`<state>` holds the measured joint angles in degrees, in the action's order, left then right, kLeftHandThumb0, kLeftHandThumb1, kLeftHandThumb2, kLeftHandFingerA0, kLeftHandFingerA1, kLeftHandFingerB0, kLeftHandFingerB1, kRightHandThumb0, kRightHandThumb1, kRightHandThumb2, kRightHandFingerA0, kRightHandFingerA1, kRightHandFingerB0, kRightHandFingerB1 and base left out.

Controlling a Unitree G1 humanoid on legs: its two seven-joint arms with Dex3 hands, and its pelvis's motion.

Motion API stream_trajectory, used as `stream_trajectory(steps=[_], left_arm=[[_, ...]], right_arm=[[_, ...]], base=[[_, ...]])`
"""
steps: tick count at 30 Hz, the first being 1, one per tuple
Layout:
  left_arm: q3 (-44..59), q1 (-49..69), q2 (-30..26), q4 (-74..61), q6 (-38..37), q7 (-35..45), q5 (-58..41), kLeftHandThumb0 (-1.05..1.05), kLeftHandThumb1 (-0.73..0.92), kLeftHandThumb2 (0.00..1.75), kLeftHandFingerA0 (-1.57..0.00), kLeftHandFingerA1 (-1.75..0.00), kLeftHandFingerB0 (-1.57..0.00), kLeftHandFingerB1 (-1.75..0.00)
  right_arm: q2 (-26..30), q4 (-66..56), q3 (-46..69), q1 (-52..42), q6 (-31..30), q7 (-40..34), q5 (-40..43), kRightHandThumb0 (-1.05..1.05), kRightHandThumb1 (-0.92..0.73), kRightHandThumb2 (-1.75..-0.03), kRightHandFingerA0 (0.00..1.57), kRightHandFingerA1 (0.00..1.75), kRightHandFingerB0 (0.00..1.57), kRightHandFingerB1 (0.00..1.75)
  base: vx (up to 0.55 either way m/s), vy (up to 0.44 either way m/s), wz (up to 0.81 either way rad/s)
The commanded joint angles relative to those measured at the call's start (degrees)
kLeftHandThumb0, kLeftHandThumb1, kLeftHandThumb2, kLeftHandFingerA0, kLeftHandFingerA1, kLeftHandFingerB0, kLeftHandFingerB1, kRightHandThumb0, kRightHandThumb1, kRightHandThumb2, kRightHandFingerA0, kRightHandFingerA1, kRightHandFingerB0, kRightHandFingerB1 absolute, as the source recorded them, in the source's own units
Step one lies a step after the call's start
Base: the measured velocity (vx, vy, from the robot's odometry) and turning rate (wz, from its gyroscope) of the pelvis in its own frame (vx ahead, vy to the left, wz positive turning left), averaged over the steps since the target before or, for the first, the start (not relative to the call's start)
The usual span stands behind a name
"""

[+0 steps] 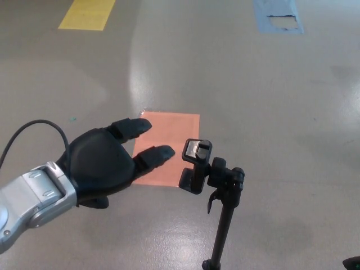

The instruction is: The robot uses its left hand to grab the top of a phone stand kept on the floor and tilt it upwards to adjust its angle

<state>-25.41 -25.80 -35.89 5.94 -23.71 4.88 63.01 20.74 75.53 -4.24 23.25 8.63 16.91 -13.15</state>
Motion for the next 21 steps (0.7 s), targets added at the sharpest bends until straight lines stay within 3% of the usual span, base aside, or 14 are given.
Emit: stream_trajectory(steps=[1,4,5,6,7,13,14,15,16,19,20,21], left_arm=[[0.6,-0.8,0.6,5.5,7.4,0.7,2.6,-0.50,0.35,0.72,0.00,-0.15,0.00,-0.20],[0.6,-1.5,0.9,8.9,8.3,-0.7,2.3,-0.45,0.33,0.70,0.00,-0.19,0.00,-0.22],[0.4,-2.3,1.0,11.4,8.8,-1.1,2.1,-0.45,0.33,0.70,0.00,-0.20,0.00,-0.23],[0.4,-2.6,1.1,12.3,9.0,-1.1,2.0,-0.45,0.33,0.70,0.00,-0.20,0.00,-0.23],[0.2,-3.4,1.4,15.3,9.7,-1.0,1.8,-0.49,0.34,0.72,0.00,-0.18,0.00,-0.22],[-1.6,-4.4,2.2,24.1,11.0,-4.8,2.3,-0.53,0.36,0.74,0.00,-0.20,0.00,-0.21],[-1.6,-3.2,3.0,28.1,10.3,-5.6,0.2,-0.60,0.41,0.78,0.00,-0.20,0.00,-0.18],[-1.1,-2.7,3.5,30.0,9.8,-5.3,-1.4,-0.63,0.45,0.81,0.00,-0.21,0.00,-0.18],[0.0,-1.7,4.9,33.2,9.8,-3.7,-4.4,-0.75,0.58,0.90,0.00,-0.14,0.00,-0.14],[1.6,-0.5,7.8,40.1,11.1,-1.4,-8.4,-0.80,0.64,0.96,0.00,-0.10,0.00,-0.12],[1.9,-0.2,8.4,41.7,11.2,-1.7,-8.9,-0.84,0.69,1.01,0.00,-0.11,0.00,-0.11],[2.9,0.4,10.0,46.0,11.2,-3.2,-10.3,-0.86,0.72,1.04,0.00,-0.12,0.00,-0.11]], right_arm=[[1.2,-0.1,-0.3,0.0,-0.3,-0.2,-0.5,-0.38,-0.44,-1.04,0.01,0.51,0.00,0.49],[1.3,-0.1,-0.3,0.1,-0.3,0.1,-0.3,-0.38,-0.43,-1.04,0.01,0.51,0.00,0.49],[1.3,-0.1,-0.2,0.3,-0.4,0.2,-0.2,-0.79,-0.81,-0.65,0.12,0.33,0.15,0.27],[1.3,-0.1,-0.1,0.3,-0.5,0.2,-0.1,-0.79,-0.81,-0.65,0.12,0.33,0.15,0.27],[1.3,0.0,-0.1,0.5,-0.6,0.1,-0.2,-0.38,-0.44,-1.04,0.01,0.51,0.00,0.49],[1.3,0.0,-0.4,0.7,-0.8,-0.3,-0.5,-0.38,-0.43,-1.04,0.01,0.51,0.00,0.49],[1.4,-0.1,-0.5,0.4,-0.5,-0.1,-0.5,-0.86,-0.65,-1.02,0.04,0.44,0.12,0.43],[1.3,0.0,-0.5,0.2,-0.5,-0.1,-0.6,-0.90,-0.67,-1.03,0.05,0.45,0.09,0.40],[1.3,0.0,-0.7,0.1,-0.4,-0.1,-0.7,-0.38,-0.43,-1.04,0.01,0.51,0.00,0.49],[1.1,0.0,-1.1,-0.4,-0.3,-0.1,-0.9,-0.38,-0.43,-1.05,0.01,0.51,0.00,0.49],[1.1,0.0,-1.0,-0.4,-0.4,0.0,-0.8,-0.89,-0.67,-1.03,0.07,0.45,0.09,0.41],[1.1,0.0,-0.9,-0.5,-0.3,0.1,-0.6,-0.38,-0.44,-1.05,0.01,0.51,0.00,0.49]], base=[[0.00,0.000,0.00],[0.00,0.000,0.00],[0.00,0.000,0.00],[0.00,0.000,0.00],[0.00,0.000,0.00],[0.00,0.000,0.00],[0.00,0.000,0.00],[0.00,0.000,0.00],[0.00,0.000,0.00],[0.00,0.000,0.00],[0.00,0.000,0.00],[0.00,0.000,0.00]])
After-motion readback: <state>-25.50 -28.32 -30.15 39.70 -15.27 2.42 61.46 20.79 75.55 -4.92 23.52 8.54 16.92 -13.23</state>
